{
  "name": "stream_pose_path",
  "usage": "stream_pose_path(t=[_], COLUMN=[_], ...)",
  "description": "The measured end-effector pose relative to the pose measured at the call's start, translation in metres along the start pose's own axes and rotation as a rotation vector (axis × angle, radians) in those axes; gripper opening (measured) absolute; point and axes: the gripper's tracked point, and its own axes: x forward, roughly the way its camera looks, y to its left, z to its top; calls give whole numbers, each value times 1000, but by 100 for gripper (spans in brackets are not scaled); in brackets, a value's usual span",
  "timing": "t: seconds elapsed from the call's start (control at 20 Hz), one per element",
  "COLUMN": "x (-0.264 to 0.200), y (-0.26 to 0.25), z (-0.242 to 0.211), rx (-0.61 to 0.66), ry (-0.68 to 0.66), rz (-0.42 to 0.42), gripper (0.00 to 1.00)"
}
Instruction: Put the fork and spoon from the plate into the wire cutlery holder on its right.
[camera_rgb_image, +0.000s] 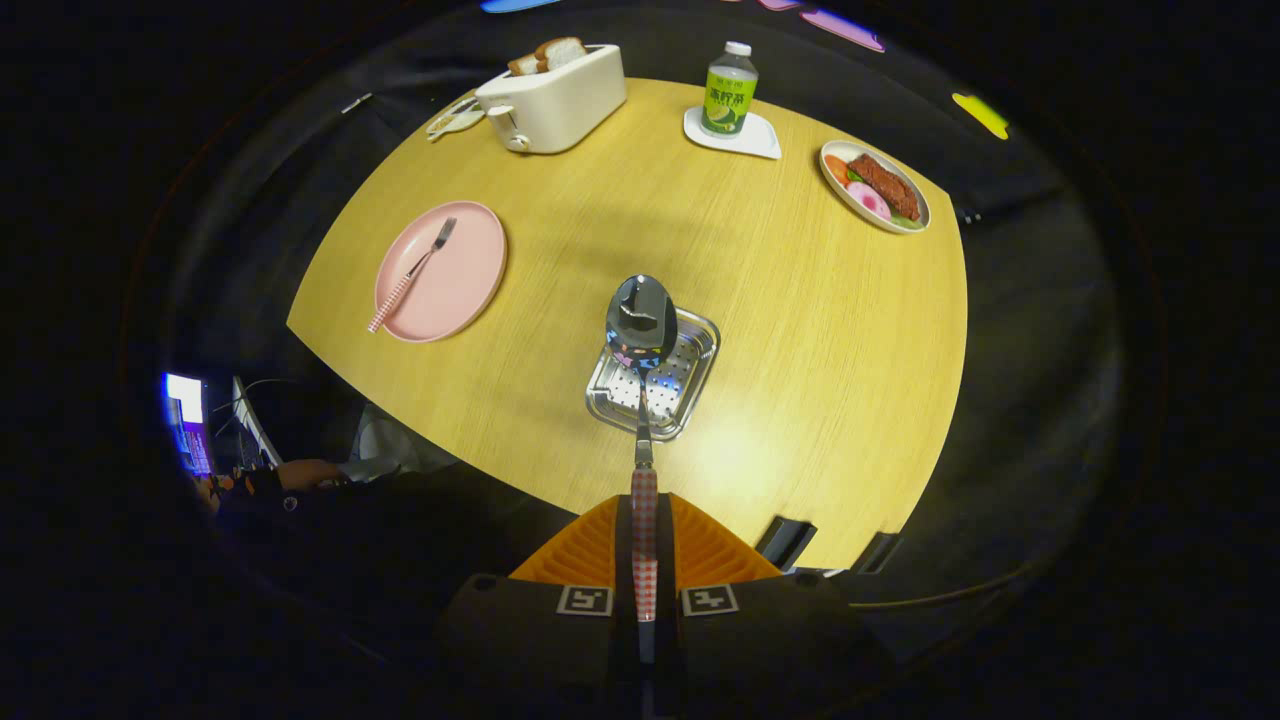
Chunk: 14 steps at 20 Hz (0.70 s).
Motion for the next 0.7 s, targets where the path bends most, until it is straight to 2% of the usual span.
stream_pose_path(t=[0.2,0.7], x=[6,40], y=[-14,-11], z=[-25,-6], rx=[-59,-111], ry=[188,460], rz=[-25,-55], gripper=[10,10])
